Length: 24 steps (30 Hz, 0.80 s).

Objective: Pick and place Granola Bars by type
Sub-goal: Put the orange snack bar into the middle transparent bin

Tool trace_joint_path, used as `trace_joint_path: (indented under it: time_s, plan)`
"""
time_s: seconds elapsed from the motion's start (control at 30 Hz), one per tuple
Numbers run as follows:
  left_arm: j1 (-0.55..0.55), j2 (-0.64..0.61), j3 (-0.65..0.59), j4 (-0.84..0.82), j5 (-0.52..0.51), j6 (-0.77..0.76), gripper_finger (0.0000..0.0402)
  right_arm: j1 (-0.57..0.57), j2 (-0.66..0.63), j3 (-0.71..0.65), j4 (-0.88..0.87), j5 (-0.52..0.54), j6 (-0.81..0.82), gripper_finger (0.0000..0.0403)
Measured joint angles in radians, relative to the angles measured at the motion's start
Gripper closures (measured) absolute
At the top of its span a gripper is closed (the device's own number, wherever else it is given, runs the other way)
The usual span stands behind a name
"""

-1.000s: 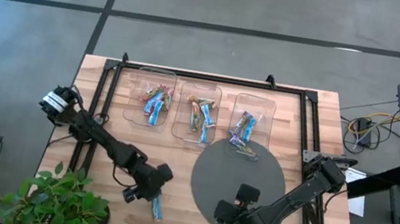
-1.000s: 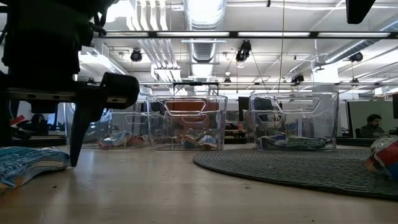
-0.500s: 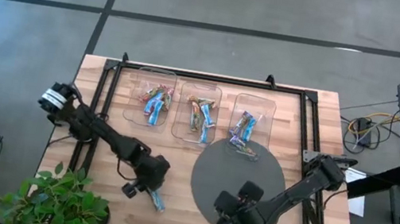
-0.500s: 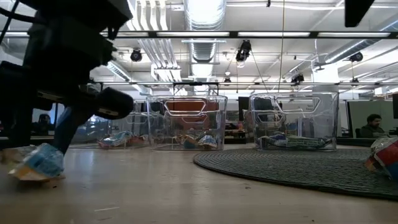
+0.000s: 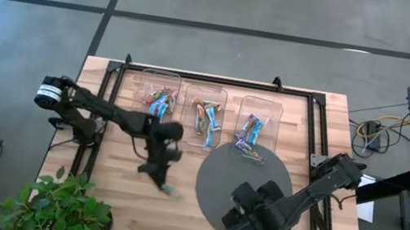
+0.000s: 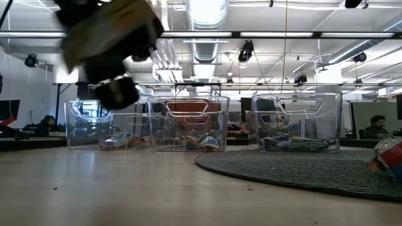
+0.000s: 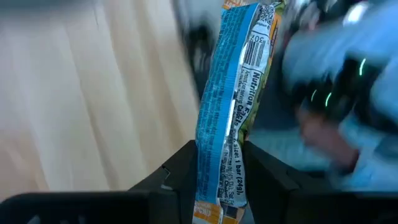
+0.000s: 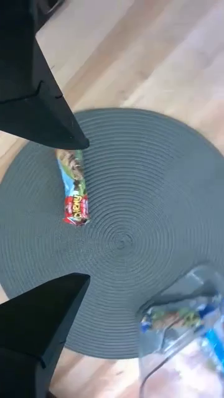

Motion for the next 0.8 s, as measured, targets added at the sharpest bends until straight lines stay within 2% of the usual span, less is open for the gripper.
trace_joint_path:
  time_s: [0.07, 0.13, 0.2, 0.27, 0.33, 0.4, 0.5, 0.57, 0.67, 0.8]
  plan:
    - [0.048, -0.027, 0.0, 0.151, -0.019, -0.123, 0.0304, -0.001, -0.032, -0.021, 0.0, 0.019, 0.084, 0.0076]
    - [0.102, -0.058, 0.0, 0.303, -0.099, -0.244, 0.0304, -0.001, -0.067, -0.044, -0.001, 0.039, 0.167, 0.0076]
    - [0.164, -0.089, 0.0, 0.423, -0.227, -0.372, 0.0304, -0.001, -0.099, -0.071, -0.001, 0.062, 0.243, 0.0076]
    - [0.223, -0.127, 0.0, 0.489, -0.411, -0.488, 0.0304, -0.001, -0.13, -0.103, -0.001, 0.094, 0.303, 0.0076]
    - [0.273, -0.169, 0.003, 0.485, -0.622, -0.548, 0.0304, -0.004, -0.157, -0.136, -0.001, 0.124, 0.348, 0.0076]
    - [0.311, -0.201, 0.007, 0.409, -0.813, -0.594, 0.0304, -0.011, -0.18, -0.169, -0.001, 0.14, 0.374, 0.0076]
    - [0.327, -0.21, 0.015, 0.242, -1.022, -0.638, 0.0306, -0.025, -0.203, -0.207, -0.001, 0.144, 0.381, 0.0076]
    - [0.323, -0.208, 0.012, 0.176, -1.074, -0.671, 0.0307, -0.037, -0.217, -0.228, 0.0, 0.144, 0.381, 0.0076]
    - [0.309, -0.183, 0.013, 0.145, -1.085, -0.742, 0.0307, -0.054, -0.225, -0.246, -0.001, 0.144, 0.365, 0.0076]
    - [0.294, -0.144, 0.013, 0.133, -1.149, -0.756, 0.0307, -0.078, -0.226, -0.246, 0.002, 0.144, 0.309, 0.0076]
